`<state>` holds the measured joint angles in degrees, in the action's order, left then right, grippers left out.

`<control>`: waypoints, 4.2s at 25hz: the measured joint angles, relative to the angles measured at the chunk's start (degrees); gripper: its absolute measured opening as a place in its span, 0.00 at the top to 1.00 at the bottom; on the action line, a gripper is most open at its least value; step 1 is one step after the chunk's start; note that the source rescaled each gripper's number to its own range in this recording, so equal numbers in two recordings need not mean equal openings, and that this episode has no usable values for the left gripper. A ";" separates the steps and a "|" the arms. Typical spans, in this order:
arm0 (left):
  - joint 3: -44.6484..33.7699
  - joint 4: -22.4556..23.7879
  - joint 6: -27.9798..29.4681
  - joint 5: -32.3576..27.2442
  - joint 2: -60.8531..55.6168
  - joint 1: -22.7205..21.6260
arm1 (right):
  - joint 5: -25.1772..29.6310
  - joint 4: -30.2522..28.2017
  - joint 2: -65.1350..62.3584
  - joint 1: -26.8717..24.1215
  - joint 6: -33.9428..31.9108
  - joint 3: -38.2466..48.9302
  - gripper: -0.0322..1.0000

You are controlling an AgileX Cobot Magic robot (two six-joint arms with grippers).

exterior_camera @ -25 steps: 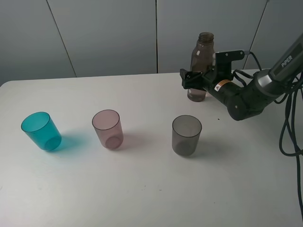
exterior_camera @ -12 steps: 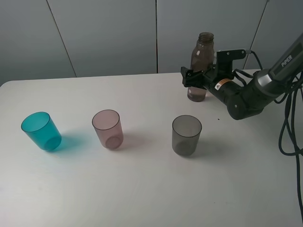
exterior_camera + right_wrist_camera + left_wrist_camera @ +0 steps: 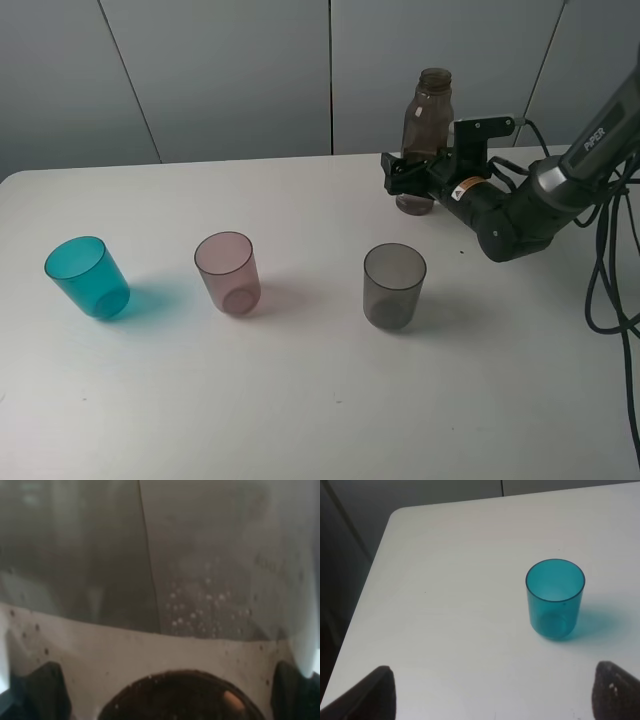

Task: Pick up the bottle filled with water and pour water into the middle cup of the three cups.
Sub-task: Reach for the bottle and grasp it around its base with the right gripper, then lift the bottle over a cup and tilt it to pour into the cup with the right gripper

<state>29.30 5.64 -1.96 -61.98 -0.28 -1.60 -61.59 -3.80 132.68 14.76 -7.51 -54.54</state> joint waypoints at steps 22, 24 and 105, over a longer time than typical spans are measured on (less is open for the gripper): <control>0.00 0.00 0.24 0.00 0.00 0.00 | -0.67 0.10 0.00 0.00 0.44 -1.19 0.94; 0.00 0.00 0.24 0.00 0.00 0.00 | -0.67 0.10 0.00 0.00 0.54 -1.19 0.97; 0.00 0.00 0.24 0.00 0.00 0.00 | 20.73 -17.89 -9.09 17.98 77.60 -12.12 0.97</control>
<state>29.30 5.64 -1.71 -61.98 -0.28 -1.60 -40.86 -21.69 123.58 32.73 70.09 -66.65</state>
